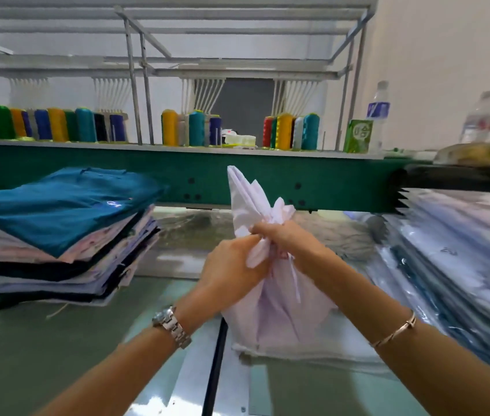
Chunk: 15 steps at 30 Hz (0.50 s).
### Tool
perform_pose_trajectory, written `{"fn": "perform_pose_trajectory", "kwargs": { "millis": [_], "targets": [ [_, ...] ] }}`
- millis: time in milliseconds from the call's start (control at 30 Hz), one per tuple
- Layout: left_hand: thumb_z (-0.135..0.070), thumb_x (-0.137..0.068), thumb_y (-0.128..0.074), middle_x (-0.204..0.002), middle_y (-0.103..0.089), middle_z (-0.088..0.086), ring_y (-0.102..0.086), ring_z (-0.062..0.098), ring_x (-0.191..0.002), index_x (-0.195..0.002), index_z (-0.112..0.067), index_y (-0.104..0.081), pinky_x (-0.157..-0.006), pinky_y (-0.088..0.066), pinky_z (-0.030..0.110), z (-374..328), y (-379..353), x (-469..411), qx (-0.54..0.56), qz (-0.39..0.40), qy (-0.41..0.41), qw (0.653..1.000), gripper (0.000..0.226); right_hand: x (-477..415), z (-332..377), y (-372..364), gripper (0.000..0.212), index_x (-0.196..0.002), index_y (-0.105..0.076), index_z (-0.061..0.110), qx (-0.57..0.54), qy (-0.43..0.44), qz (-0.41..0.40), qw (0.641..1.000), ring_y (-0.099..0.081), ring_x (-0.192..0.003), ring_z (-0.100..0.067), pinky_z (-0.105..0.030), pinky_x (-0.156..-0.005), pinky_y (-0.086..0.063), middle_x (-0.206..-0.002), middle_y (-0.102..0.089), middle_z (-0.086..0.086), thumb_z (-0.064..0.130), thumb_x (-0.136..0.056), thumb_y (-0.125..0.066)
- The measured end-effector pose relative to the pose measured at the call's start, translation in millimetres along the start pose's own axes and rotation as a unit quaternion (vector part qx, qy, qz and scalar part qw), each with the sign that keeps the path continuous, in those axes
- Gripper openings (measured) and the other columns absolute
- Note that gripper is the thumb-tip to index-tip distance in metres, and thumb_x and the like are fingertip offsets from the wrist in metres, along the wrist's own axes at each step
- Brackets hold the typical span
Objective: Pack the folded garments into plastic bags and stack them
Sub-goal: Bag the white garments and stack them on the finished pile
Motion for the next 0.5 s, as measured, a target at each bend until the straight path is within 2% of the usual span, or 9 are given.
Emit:
{"fn": "perform_pose_trajectory", "kwargs": {
  "millis": [33,100,167,233,300,367,433,500],
  "targets": [
    [-0.036,-0.086,-0.066,-0.092,-0.073,-0.001,-0.065,0.019,-0.076,-0.101,-0.03,-0.067,-0.057,-0.041,0.025,-11,-11,1,0.011,0.006,-0.006,1.0,0.016,3,-8,12,0.027,-0.093,-0.067,0.008,0.009,-0.013,-0.014,1.0,-0.064,-0.064,-0.012,-0.015,-0.044,-0.042,-0.078,-0.069,-0.005,0.03,-0.078,-0.071],
    [-0.036,-0.086,-0.064,-0.094,-0.072,0.001,-0.066,0.023,-0.081,-0.1,-0.028,-0.065,-0.061,-0.046,0.031,-30,-33,4,0.016,0.027,-0.012,0.999,0.016,8,-18,38,0.017,-0.087,-0.065,0.008,0.027,-0.012,-0.046,0.999,-0.062,-0.052,-0.006,-0.011,-0.037,-0.038,-0.069,-0.065,-0.003,0.022,-0.079,-0.069],
    [-0.037,-0.087,-0.061,-0.1,-0.071,-0.001,-0.065,0.024,-0.09,-0.108,-0.028,-0.062,-0.07,-0.05,0.036,-45,-54,7,0.005,0.052,-0.012,0.999,0.024,16,-28,62,0.008,-0.078,-0.063,0.008,0.043,-0.01,-0.073,0.996,-0.058,-0.042,-0.004,-0.012,-0.035,-0.038,-0.059,-0.061,-0.001,0.016,-0.079,-0.066],
    [-0.036,-0.087,-0.061,-0.108,-0.069,-0.004,-0.063,0.021,-0.096,-0.121,-0.032,-0.057,-0.073,-0.049,0.033,-57,-71,12,0.025,0.078,-0.019,0.996,0.035,24,-38,81,0.006,-0.072,-0.061,0.009,0.08,-0.006,-0.087,0.993,-0.054,-0.043,-0.008,-0.015,-0.038,-0.038,-0.058,-0.058,-0.003,0.011,-0.078,-0.061],
    [-0.035,-0.088,-0.064,-0.118,-0.066,-0.002,-0.062,0.017,-0.105,-0.131,-0.027,-0.054,-0.086,-0.051,0.035,-67,-92,19,0.124,0.14,-0.027,0.982,0.045,33,-49,100,0.011,-0.066,-0.061,0.009,0.106,-0.015,-0.094,0.99,-0.05,-0.04,-0.009,-0.017,-0.04,-0.035,-0.054,-0.058,-0.003,0.008,-0.076,-0.058],
    [-0.037,-0.093,-0.063,-0.118,-0.066,0.004,-0.062,0.016,-0.109,-0.124,-0.013,-0.061,-0.097,-0.049,0.043,-73,-111,28,0.254,0.207,-0.025,0.944,0.039,43,-61,120,0.019,-0.06,-0.061,0.01,0.136,-0.036,-0.106,0.984,-0.05,-0.035,-0.005,-0.014,-0.036,-0.035,-0.047,-0.058,0.002,0.008,-0.079,-0.06],
    [-0.039,-0.097,-0.055,-0.115,-0.07,-0.001,-0.062,0.011,-0.11,-0.114,-0.014,-0.069,-0.101,-0.048,0.041,-68,-120,35,0.327,0.235,-0.018,0.915,0.033,54,-72,137,0.023,-0.059,-0.059,0.011,0.162,-0.052,-0.118,0.978,-0.051,-0.041,-0.008,-0.013,-0.035,-0.034,-0.05,-0.056,0.002,0.01,-0.082,-0.063],
    [-0.039,-0.098,-0.056,-0.113,-0.071,-0.013,-0.062,0.003,-0.11,-0.111,-0.021,-0.071,-0.101,-0.047,0.034,-50,-121,38,0.304,0.21,-0.034,0.929,0.027,65,-80,152,0.027,-0.06,-0.056,0.013,0.179,-0.063,-0.128,0.973,-0.046,-0.047,-0.012,-0.017,-0.038,-0.034,-0.055,-0.051,-0.001,0.015,-0.086,-0.065]
  ]
}}
Point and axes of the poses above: each hand's wrist, its own x-axis away from the middle knuckle, its own y-axis out of the back of the hand, z = x × y, the point moved 9 cm from there along -x, towards the middle knuckle
